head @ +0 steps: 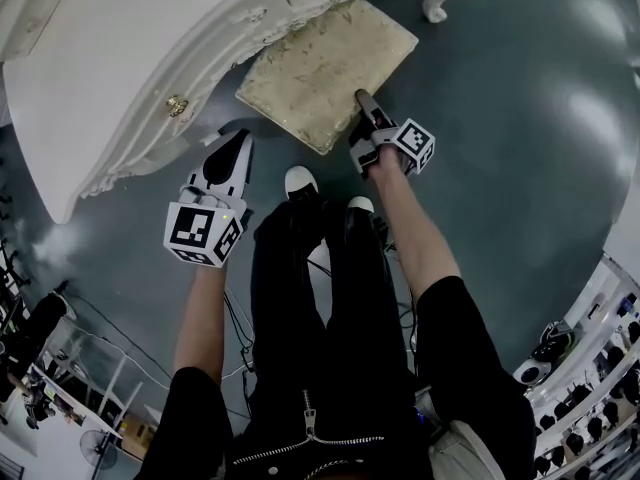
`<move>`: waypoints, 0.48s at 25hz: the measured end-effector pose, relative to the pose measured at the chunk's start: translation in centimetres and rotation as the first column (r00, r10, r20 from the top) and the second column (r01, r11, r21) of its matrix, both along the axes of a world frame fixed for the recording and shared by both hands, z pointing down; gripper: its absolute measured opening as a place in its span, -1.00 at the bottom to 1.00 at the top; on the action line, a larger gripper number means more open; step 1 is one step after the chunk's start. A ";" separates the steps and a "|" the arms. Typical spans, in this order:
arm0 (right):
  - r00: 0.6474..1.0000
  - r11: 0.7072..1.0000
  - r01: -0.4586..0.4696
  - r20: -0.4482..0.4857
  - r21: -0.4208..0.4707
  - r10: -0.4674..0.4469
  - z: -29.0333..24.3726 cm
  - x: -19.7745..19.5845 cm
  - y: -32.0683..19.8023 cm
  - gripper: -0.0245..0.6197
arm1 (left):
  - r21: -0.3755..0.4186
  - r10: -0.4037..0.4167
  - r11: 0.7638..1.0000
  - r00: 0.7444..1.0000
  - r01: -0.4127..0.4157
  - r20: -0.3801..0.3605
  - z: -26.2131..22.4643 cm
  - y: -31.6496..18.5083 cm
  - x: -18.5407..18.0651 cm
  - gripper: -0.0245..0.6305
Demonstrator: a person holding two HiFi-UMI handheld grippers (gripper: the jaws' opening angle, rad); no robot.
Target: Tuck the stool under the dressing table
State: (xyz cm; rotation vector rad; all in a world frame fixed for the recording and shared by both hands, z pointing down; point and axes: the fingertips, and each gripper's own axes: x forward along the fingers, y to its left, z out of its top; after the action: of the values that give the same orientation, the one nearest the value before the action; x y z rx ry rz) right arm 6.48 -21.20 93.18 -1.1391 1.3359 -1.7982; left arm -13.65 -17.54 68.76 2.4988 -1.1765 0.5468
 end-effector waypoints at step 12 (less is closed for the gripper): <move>0.995 0.996 0.018 0.091 0.082 -0.026 -0.4 -6.4 -9.0 0.02 | 0.058 -0.053 0.997 0.998 0.055 -0.030 1.7 -1.3 -2.2 -0.86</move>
State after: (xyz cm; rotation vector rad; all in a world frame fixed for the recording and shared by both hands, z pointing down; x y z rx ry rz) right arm 0.07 -30.16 92.80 -0.9898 1.3590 -1.7738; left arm -15.83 -18.89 70.44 2.5069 -1.2628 0.4672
